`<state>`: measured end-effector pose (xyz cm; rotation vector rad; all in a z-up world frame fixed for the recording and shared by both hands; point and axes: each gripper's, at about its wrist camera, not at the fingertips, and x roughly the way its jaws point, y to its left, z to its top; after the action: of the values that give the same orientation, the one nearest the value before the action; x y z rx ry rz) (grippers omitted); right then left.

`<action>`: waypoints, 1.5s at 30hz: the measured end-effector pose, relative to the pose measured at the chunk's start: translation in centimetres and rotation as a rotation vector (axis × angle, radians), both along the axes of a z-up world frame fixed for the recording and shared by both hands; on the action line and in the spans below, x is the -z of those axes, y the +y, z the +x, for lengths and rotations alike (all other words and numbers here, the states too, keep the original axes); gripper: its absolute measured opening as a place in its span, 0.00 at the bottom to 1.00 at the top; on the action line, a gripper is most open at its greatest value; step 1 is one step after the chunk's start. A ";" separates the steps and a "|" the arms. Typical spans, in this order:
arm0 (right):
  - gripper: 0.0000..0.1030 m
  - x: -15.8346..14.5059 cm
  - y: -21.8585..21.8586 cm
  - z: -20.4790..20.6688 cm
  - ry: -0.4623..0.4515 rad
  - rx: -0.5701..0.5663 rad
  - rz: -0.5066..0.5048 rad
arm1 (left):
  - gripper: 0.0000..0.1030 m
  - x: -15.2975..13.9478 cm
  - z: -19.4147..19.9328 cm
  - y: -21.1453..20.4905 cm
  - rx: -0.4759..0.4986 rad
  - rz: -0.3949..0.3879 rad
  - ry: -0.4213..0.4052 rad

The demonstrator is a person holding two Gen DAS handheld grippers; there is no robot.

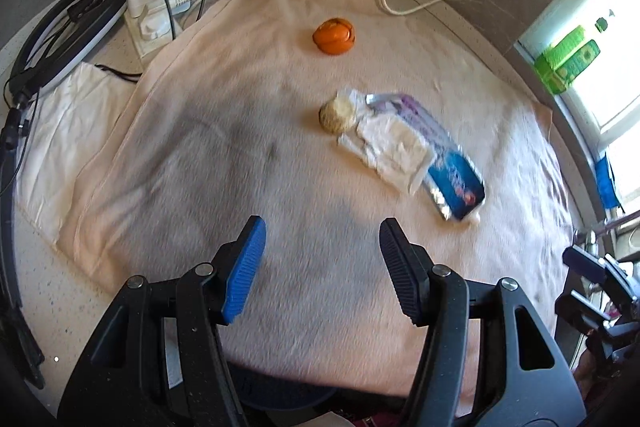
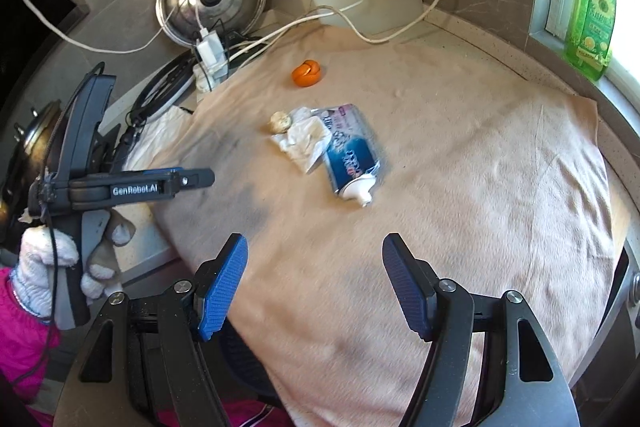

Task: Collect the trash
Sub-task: 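Grasp the round beige ball with the left gripper while the right gripper grasps the toothpaste tube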

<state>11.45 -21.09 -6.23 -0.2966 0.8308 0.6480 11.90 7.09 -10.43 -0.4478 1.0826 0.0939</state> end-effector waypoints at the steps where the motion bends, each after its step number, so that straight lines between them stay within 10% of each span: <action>1: 0.67 0.0 0.0 0.6 0.004 0.003 0.001 | 0.59 0.0 0.7 0.3 -0.008 -0.014 -0.006; 27: 0.67 3.8 1.3 12.4 0.235 0.018 0.071 | 0.59 4.0 10.0 0.2 0.005 0.049 0.077; 45: 0.44 5.8 4.1 14.7 0.291 0.012 0.048 | 0.31 4.9 11.5 0.2 -0.005 0.032 0.092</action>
<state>26.12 -17.03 -11.99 -0.1545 1.0924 0.7087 23.44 7.31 -15.35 -0.4205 1.1686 0.1373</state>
